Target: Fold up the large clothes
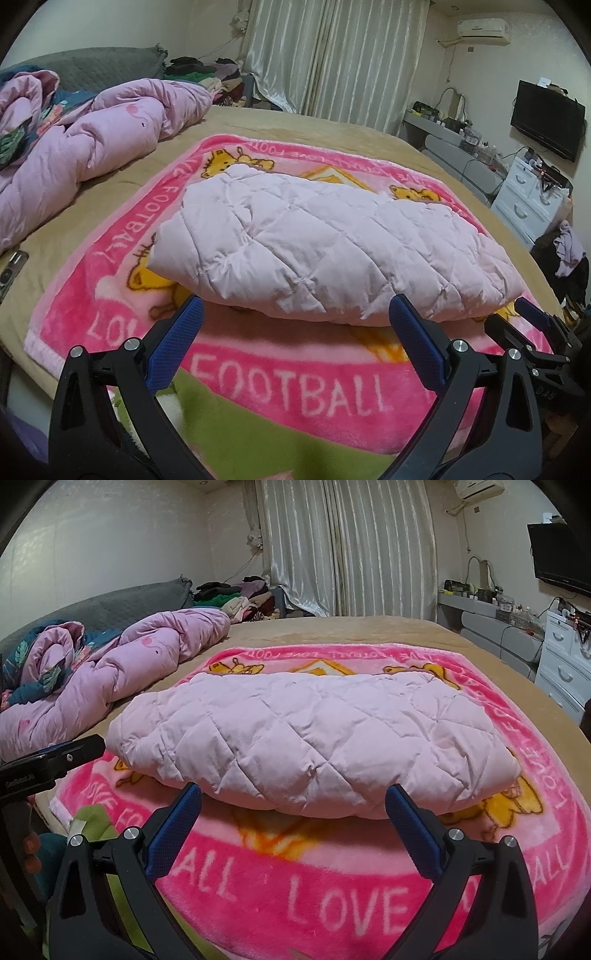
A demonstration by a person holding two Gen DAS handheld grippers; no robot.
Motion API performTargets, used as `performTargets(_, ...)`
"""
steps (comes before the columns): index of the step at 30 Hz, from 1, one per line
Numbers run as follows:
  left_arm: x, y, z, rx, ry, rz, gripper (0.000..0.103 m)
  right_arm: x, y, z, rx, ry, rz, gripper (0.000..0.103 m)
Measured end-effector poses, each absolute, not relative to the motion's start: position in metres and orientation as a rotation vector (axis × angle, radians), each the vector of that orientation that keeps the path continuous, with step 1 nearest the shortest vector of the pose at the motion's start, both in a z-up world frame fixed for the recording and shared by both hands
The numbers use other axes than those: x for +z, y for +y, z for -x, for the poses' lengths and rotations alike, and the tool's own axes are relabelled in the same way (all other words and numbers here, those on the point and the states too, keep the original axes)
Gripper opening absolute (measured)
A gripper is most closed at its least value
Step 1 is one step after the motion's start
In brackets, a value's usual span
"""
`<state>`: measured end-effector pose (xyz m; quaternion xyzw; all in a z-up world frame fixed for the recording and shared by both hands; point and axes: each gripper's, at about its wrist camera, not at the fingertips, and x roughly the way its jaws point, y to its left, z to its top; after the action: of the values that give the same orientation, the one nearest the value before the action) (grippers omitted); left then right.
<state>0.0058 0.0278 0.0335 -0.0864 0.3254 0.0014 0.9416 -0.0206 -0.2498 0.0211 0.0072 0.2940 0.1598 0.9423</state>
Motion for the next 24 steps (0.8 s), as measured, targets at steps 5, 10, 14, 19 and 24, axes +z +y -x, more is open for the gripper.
performTargets(5, 0.0336, 0.028, -0.0053, 0.003, 0.665, 0.175, 0.094, 0.0218, -0.2488, 0.0207, 0.323, 0.596, -0.013, 0.099)
performTargets(10, 0.0331, 0.029, -0.0051, 0.005, 0.665, 0.177, 0.094, 0.0225, -0.2478, 0.0208, 0.325, 0.591, -0.011, 0.099)
performTargets(14, 0.0327, 0.0303, -0.0037, 0.013, 0.664, 0.173, 0.094, 0.0229, -0.2474, 0.0207, 0.325, 0.592, -0.01, 0.099)
performTargets(19, 0.0326, 0.0322, -0.0024, 0.018, 0.665, 0.173, 0.094, 0.024, -0.2464, 0.0215, 0.329, 0.592, -0.008, 0.099)
performTargets(24, 0.0327, 0.0331, -0.0013, 0.019, 0.666, 0.171, 0.094, 0.0247, -0.2458, 0.0216, 0.332, 0.592, -0.006, 0.099)
